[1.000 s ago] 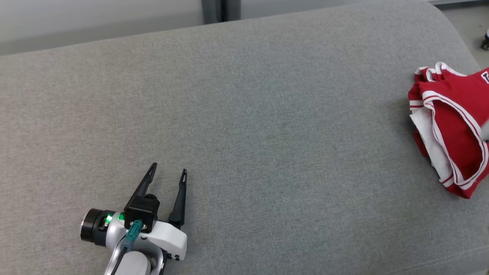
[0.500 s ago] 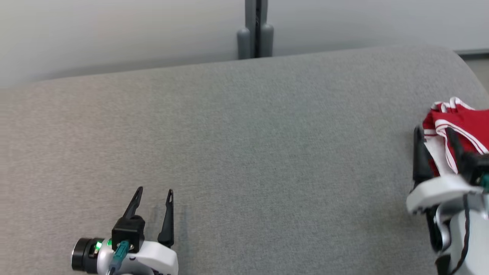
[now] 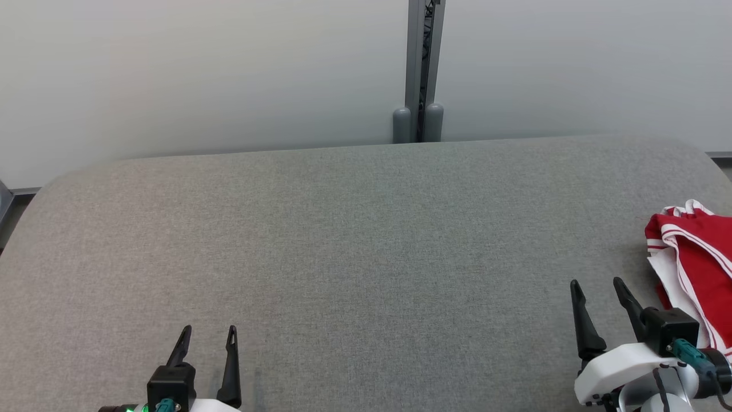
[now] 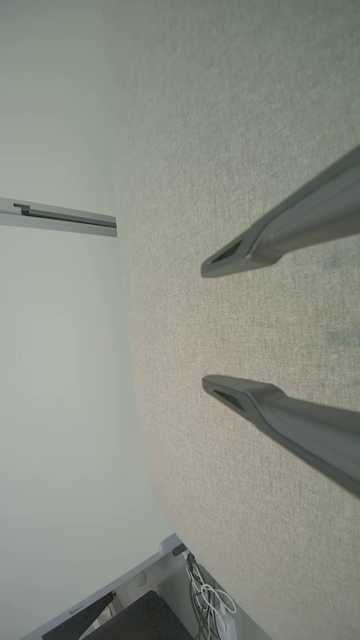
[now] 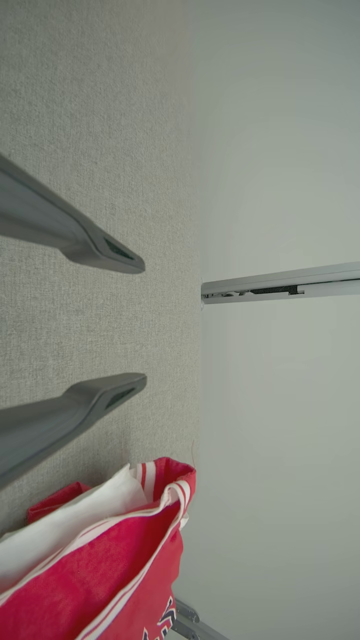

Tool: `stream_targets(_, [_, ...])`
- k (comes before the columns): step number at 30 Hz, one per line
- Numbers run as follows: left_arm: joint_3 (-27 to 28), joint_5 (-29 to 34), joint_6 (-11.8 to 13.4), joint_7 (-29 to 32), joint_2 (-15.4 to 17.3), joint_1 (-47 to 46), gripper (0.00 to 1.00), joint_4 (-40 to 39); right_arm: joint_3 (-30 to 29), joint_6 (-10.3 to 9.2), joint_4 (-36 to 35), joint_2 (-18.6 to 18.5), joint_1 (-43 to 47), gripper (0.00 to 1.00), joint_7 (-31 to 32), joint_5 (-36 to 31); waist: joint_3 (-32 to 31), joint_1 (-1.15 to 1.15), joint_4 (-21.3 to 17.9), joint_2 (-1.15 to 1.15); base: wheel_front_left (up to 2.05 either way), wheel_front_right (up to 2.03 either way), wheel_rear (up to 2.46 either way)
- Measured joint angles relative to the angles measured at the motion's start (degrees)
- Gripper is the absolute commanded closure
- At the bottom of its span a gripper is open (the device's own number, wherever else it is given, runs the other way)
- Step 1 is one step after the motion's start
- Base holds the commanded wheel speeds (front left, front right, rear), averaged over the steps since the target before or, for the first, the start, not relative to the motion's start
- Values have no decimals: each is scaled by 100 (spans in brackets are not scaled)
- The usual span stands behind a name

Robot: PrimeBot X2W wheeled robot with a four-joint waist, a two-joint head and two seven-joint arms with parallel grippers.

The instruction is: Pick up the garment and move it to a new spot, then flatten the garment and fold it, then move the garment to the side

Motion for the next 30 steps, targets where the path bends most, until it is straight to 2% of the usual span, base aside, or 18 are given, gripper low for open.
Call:
stream_targets(12, [162,-89,-48,0,-10,144,0,9,92,0,-71,1,220,0,0,136,-189,0,13,0,0,0,0])
stream_targets(30, [168,-261,-5,0,-12,138,0,-91,225,0,101,2,198,0,0,103,85,0,-58,0,0,0,0])
